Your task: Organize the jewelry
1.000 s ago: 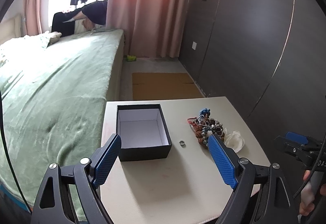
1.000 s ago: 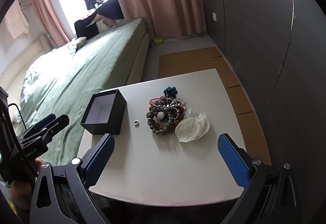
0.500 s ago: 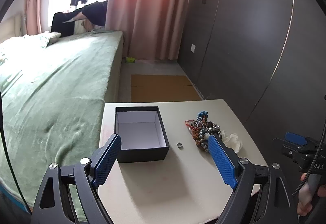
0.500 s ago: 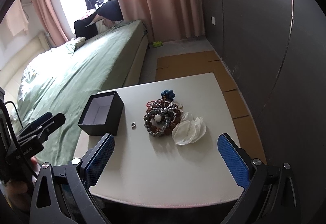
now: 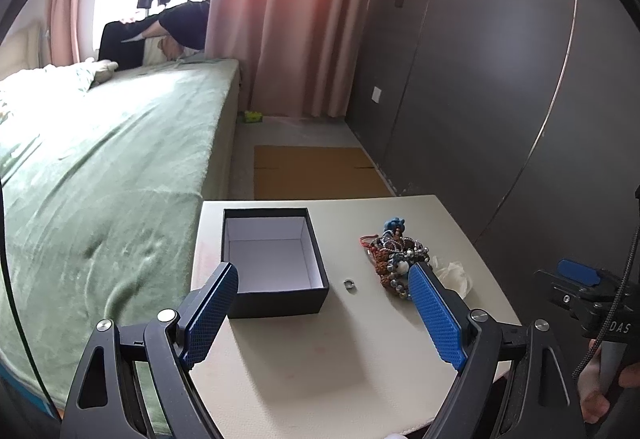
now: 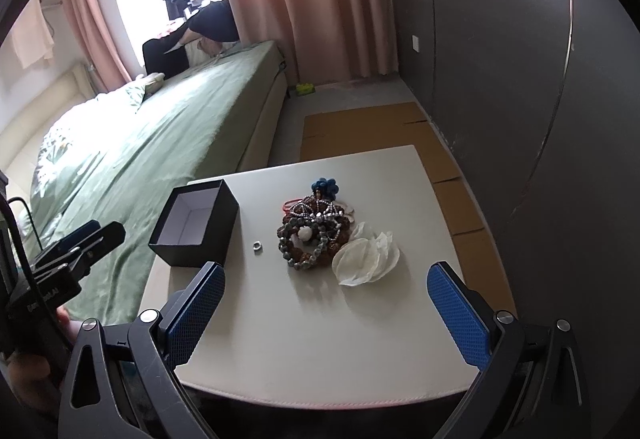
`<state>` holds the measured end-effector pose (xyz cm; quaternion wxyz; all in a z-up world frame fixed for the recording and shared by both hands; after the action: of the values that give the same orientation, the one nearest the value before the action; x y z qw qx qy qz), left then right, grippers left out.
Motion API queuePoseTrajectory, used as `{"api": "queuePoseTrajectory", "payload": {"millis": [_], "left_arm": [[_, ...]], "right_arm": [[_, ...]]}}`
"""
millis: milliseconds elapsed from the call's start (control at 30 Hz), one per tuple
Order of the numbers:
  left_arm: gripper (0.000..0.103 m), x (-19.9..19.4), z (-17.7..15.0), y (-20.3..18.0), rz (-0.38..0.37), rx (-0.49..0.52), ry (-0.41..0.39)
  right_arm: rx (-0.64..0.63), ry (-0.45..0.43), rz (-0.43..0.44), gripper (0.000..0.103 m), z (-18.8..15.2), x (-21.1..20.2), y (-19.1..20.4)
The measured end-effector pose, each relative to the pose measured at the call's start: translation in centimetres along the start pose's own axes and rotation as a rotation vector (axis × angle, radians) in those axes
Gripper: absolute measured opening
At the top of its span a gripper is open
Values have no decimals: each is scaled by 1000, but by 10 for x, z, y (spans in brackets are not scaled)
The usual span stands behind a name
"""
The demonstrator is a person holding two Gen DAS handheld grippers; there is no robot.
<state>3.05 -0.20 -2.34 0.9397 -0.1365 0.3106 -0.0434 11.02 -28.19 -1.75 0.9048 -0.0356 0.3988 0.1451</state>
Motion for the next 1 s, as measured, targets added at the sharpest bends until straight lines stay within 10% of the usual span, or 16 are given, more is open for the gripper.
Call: {"api": "queuePoseTrajectory", "payload": {"millis": [1000], "left_arm": [[87, 27, 10, -17, -31, 3, -3]], "right_arm": [[110, -1, 41, 103, 11, 7, -20]]}}
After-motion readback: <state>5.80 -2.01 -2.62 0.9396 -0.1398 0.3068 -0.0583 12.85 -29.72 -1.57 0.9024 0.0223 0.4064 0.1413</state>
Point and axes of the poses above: each gripper's, at about its wrist camera, not at the fingertips, and x roughly the way its jaws point, y to its left, z to its top, the point moved 4 cm from there along x, roughly the way its jaws point, and after that the axes turned 10 degrees about -z, right-handed, at the moved point
